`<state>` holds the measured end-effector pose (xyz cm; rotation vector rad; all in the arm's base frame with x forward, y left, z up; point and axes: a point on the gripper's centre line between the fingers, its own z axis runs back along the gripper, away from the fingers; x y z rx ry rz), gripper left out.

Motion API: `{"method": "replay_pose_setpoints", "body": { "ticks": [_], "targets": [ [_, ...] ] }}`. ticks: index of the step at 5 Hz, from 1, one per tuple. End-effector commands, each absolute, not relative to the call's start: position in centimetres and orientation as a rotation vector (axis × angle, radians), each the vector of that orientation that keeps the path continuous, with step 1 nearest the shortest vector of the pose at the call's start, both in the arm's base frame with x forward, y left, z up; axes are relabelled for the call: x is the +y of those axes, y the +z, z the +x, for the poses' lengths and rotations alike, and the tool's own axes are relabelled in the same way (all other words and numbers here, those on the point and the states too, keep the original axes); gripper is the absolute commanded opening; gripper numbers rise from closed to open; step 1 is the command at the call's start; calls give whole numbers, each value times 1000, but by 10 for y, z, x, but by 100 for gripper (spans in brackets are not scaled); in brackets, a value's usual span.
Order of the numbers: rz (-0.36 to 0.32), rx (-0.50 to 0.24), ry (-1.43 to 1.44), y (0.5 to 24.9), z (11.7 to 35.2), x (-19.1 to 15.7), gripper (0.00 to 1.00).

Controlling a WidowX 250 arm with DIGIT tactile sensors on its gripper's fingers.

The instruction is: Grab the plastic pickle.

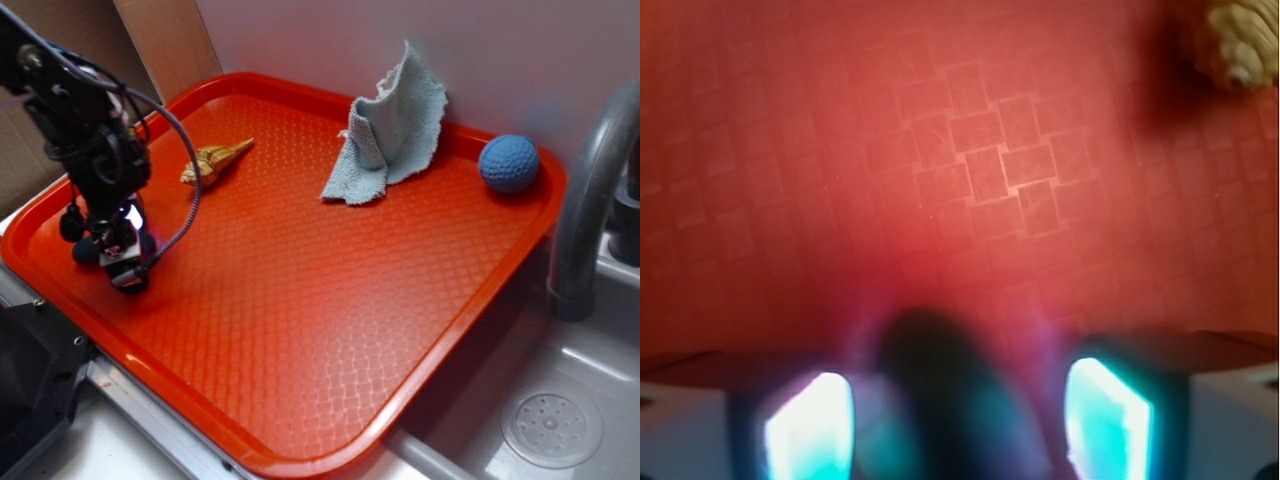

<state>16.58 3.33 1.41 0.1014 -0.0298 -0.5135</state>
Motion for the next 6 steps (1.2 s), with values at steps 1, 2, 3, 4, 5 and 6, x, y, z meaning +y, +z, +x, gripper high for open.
{"method": "replay_pose_setpoints", "body": {
  "ticks": [1,2,3,4,5,6],
  "targets": [
    [4,-154,-466,42,169,41,0],
    [-23,-237,-433,75,172,44,0],
    [-5,-251,-373,122,198,27,0],
    [-11,-208,-229,170,231,-9,0],
    [-3,-201,-32,206,242,-36,0],
    [-53,-206,-10,215,239,-44,0]
  ]
}}
